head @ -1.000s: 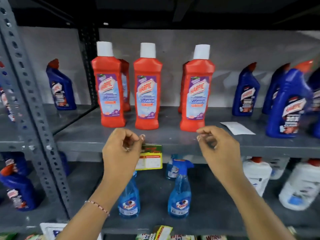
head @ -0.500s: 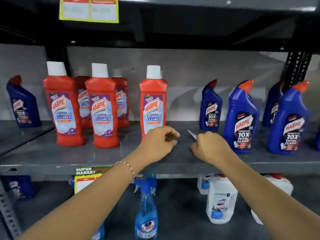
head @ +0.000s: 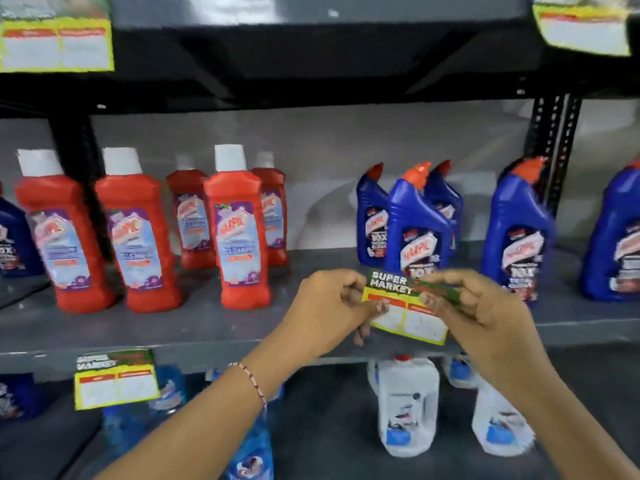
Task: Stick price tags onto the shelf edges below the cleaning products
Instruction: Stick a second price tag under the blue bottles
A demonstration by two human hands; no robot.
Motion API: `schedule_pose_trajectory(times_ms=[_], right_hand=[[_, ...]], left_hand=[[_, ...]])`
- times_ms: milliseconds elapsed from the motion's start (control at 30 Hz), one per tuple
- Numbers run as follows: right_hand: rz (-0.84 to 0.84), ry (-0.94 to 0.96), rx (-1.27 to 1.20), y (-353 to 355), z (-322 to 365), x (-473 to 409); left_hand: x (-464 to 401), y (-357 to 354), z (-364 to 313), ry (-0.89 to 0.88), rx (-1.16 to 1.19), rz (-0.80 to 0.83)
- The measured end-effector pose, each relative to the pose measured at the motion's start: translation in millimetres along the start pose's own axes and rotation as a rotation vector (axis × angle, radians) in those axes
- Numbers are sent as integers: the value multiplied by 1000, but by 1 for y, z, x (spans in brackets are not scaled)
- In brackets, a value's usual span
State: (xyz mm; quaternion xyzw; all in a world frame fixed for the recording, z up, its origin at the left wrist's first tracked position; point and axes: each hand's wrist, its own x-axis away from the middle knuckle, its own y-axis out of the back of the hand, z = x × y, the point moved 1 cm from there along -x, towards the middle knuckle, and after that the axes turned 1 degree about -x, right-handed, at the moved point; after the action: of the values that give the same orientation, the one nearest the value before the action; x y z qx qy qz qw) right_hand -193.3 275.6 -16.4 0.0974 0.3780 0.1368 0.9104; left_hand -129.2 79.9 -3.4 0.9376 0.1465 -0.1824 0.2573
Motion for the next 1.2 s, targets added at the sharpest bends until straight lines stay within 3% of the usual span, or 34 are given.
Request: schedule_pose_trajectory(times_ms=[100, 233, 433, 800, 1200], right_hand=[[-44, -60, -103, 29, -18, 19], [-87, -170, -139, 59, -51, 34], [-149, -202, -2, 77, -87, 39], [-187, -153, 44, 72, -117, 36], [-413, -120, 64, 71, -123, 38]], left_hand=[[17, -49, -8, 45, 76, 61], [29, -105, -11, 155, 37, 4], [21, -152, -12, 224, -89, -69], [13, -171, -1, 202, -200, -210], [11, -162, 7, 290, -329, -331]])
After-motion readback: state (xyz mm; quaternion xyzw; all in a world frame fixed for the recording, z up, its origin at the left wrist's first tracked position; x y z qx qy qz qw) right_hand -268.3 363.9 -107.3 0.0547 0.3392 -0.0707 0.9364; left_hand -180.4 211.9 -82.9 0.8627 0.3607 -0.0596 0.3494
